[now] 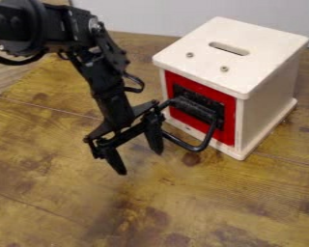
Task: Open the drawer
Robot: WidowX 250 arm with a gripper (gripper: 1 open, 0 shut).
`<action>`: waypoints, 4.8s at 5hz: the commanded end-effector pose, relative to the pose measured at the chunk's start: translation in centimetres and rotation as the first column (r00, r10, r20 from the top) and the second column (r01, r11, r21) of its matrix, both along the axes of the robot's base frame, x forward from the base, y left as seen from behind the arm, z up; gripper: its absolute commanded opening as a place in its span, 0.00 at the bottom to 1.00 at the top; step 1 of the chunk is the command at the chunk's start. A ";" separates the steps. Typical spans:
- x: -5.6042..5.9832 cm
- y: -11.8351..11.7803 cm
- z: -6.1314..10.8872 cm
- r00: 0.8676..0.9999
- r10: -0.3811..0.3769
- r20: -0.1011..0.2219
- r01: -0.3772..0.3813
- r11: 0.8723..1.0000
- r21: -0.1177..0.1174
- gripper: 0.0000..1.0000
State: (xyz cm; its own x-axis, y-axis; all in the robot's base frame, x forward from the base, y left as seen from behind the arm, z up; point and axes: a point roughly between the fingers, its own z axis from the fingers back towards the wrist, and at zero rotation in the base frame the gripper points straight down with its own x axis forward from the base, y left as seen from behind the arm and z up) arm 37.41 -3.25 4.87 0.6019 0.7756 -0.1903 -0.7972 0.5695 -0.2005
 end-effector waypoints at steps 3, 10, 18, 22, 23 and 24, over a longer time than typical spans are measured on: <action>0.5 0.3 4.9 0.977 -0.082 0.196 0.086 0.996 -0.014 1.00; 0.3 -2.4 4.2 0.965 -0.176 0.196 0.174 0.984 0.027 1.00; -0.4 -3.1 2.3 0.973 -0.140 0.183 0.124 0.988 0.095 1.00; -1.0 -3.4 1.4 0.972 -0.150 0.181 0.135 0.986 0.095 1.00; -1.1 -3.5 1.0 0.982 -0.059 0.180 0.042 0.995 0.093 1.00; -1.2 -3.6 0.7 0.983 0.037 0.178 -0.054 0.994 0.090 1.00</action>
State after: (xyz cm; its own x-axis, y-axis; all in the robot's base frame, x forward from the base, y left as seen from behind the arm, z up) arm 36.94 -6.54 6.14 0.5751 0.8180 -0.0118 -0.7779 0.5423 -0.3175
